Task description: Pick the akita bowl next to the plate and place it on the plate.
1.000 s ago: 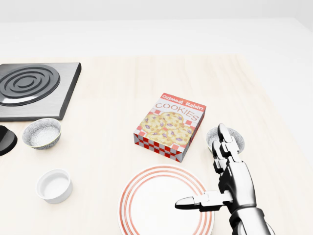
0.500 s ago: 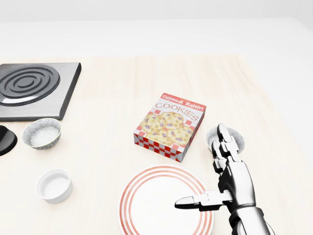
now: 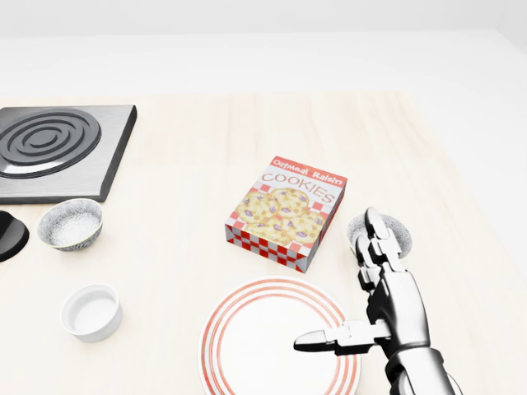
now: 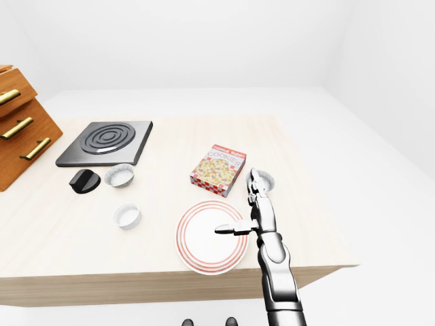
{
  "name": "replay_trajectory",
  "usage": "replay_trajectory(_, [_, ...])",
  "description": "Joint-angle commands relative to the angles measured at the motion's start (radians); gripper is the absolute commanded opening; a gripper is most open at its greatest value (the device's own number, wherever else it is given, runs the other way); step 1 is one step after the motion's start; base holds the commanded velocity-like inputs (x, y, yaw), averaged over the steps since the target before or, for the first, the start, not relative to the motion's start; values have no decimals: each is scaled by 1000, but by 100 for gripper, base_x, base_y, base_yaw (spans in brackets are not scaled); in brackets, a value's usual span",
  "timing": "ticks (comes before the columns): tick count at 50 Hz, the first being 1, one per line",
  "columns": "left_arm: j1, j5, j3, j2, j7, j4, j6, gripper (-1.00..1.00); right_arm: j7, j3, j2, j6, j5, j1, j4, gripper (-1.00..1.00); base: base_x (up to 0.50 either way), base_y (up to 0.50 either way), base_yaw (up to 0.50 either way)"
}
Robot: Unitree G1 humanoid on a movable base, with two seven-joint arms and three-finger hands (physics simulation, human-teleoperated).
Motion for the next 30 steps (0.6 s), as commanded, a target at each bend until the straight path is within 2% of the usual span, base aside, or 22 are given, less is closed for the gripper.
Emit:
replay_trajectory(1, [17,-42,-69,-25,14,111,-33,100,1,3,0,5,-2,5,-11,100,0,0,0])
replay_trajectory(4, [1,-27,-118,-26,16,147,-73,100,3,2,0,-2,-3,3,-1,100,0,0,0])
replay_trajectory(7, [3,-35,-138,-26,19,155,-82,100,5,2,-1,-3,-3,1,2,100,0,0,0])
replay_trajectory(9, [-1,-27,-155,-25,22,171,-99,100,5,1,-1,-1,-3,1,2,100,0,0,0])
replay_trajectory(11, [-9,-25,-178,-25,15,214,-128,100,3,1,0,-4,-6,1,2,100,0,0,0])
replay_trajectory(12, [-7,-29,-182,-24,15,218,-132,100,3,1,0,-5,-6,1,3,100,0,0,0])
replay_trajectory(14, [-12,-30,-208,-20,16,258,-163,100,3,2,0,2,-5,3,-5,100,0,0,0])
replay_trajectory(15, [-27,-13,-244,-24,20,286,-171,100,2,2,0,1,-6,2,-3,100,0,0,0])
replay_trajectory(17, [-39,-14,-290,-22,28,323,-171,100,2,2,0,5,-6,4,-9,100,0,0,0])
replay_trajectory(20, [-37,-26,-325,-20,39,334,-171,100,0,1,0,-4,-8,1,2,100,0,0,0])
replay_trajectory(26, [5,-67,-283,5,25,352,-171,100,-2,0,0,1,-7,1,-3,100,0,0,0])
replay_trajectory(29, [19,-92,-269,13,11,380,-171,100,-14,-4,0,26,-7,-5,-5,100,0,0,0])
replay_trajectory(30, [21,-93,-269,17,11,390,-171,100,-17,-7,0,48,-3,-8,-14,100,0,0,0])
